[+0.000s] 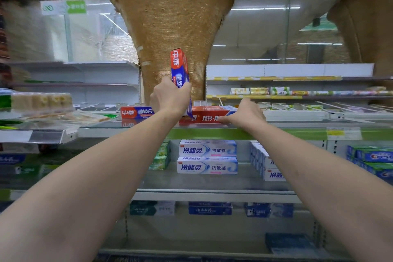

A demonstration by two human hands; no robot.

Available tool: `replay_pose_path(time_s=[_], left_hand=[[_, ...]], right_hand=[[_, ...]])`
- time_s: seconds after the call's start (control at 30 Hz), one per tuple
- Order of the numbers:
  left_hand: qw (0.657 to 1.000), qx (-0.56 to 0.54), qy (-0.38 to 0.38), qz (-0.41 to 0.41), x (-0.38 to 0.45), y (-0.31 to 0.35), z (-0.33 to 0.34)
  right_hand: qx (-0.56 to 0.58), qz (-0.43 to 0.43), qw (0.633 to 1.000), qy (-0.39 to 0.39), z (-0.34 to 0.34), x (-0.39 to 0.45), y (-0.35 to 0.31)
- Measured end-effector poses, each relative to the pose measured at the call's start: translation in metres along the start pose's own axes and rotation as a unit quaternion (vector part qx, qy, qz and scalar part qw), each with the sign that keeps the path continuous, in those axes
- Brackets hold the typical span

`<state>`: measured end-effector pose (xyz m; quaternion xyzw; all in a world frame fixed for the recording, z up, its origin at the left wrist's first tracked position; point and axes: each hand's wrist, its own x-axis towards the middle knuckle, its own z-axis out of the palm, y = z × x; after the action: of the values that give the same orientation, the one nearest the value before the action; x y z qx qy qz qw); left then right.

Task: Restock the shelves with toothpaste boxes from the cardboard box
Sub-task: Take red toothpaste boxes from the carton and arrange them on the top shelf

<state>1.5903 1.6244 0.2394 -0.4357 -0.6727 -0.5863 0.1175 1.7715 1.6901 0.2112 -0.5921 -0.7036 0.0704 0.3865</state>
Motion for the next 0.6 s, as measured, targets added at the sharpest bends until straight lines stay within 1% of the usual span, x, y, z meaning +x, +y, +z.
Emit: replay_pose_path(time_s=[0.07,0.13,0.23,0.33,0.47,0.6], left_hand=[[1.000,-0.006,-0.005,0.009,0.003,0.007,0.001],[1.000,-0.016,-0.005,0.020,0.008,0.013,0.004],[0.998,-0.049,-0.022,0.032,0.014,0.021,0.012],[0.996,-0.067,-0.039,0.047,0.017,0.033,0.023],[0.994,-0.071,-0.053,0.062,0.016,0.058,0.043],[0.991,-0.080,-0.076,0.072,0.005,0.082,0.078]], right_hand=[[0.021,-0.001,0.999,-0.028,-0.009,0.002,-0.002],[0.043,-0.006,0.999,-0.031,-0.018,0.005,-0.003],[0.093,-0.014,0.995,0.015,-0.030,0.012,-0.001],[0.113,-0.016,0.992,0.056,-0.043,0.016,0.006],[0.099,-0.020,0.991,0.086,-0.064,0.023,0.025],[0.098,-0.001,0.991,0.092,-0.081,0.040,0.055]])
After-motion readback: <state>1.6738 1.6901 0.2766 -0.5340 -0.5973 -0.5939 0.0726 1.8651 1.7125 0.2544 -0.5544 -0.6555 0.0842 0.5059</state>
